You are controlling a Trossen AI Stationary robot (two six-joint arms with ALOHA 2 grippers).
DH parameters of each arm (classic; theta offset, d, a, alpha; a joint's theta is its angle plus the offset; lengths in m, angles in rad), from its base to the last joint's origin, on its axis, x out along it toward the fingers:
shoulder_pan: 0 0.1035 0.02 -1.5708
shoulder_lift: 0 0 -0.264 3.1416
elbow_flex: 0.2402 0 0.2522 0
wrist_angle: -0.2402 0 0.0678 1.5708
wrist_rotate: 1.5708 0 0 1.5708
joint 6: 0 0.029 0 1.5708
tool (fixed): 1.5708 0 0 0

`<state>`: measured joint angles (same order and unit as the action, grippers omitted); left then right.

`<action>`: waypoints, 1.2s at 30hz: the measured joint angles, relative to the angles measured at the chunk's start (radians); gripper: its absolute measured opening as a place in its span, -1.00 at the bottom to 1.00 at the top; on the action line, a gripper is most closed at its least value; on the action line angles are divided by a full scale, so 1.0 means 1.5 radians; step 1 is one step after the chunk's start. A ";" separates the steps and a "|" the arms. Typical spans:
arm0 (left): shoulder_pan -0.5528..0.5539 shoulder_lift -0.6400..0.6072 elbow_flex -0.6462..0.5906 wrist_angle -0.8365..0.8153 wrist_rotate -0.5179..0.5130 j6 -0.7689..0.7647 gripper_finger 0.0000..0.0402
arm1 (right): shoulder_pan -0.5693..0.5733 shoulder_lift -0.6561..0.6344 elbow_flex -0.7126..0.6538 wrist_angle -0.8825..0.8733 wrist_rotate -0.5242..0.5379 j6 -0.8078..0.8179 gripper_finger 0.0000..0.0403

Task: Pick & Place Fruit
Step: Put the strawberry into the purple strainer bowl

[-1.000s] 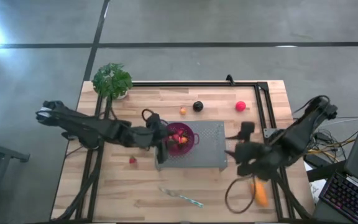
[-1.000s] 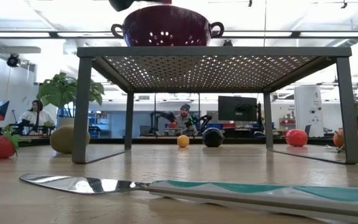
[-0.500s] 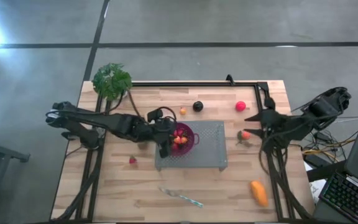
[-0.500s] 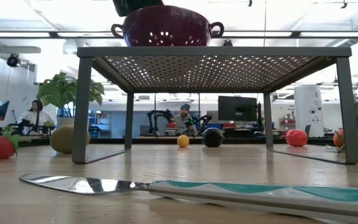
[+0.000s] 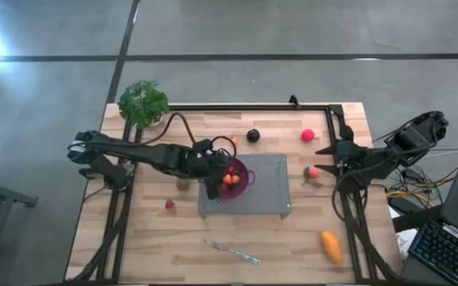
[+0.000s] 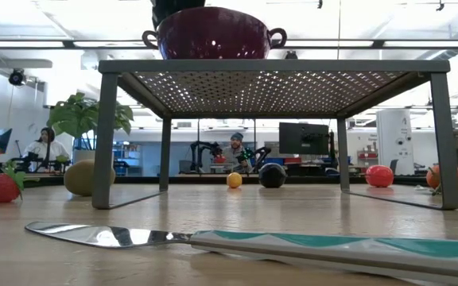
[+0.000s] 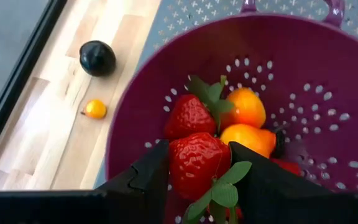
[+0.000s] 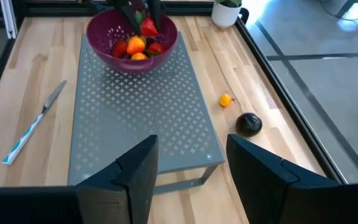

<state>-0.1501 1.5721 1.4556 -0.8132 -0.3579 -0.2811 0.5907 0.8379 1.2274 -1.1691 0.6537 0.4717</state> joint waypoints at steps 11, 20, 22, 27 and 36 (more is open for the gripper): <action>0.000 0.001 -0.002 -0.030 0.023 0.001 -0.18 | 0.000 0.000 -0.004 0.000 0.001 -0.002 -0.21; 0.000 0.001 -0.002 -0.031 0.022 0.001 0.11 | 0.000 0.000 -0.004 0.000 0.001 -0.002 -0.12; 0.000 0.000 0.000 -0.034 0.031 0.001 0.18 | 0.000 0.000 -0.004 0.000 0.001 -0.003 -0.09; 0.000 -0.001 0.056 -0.076 0.036 0.013 0.24 | 0.000 0.000 -0.004 0.000 0.001 -0.005 -0.05; -0.015 -0.002 0.202 -0.248 0.036 -0.037 0.23 | 0.000 0.000 -0.004 -0.001 0.002 -0.020 -0.13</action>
<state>-0.1731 1.5696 1.7581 -1.1858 -0.3042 -0.3360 0.5907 0.8383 1.2221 -1.1709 0.6571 0.4412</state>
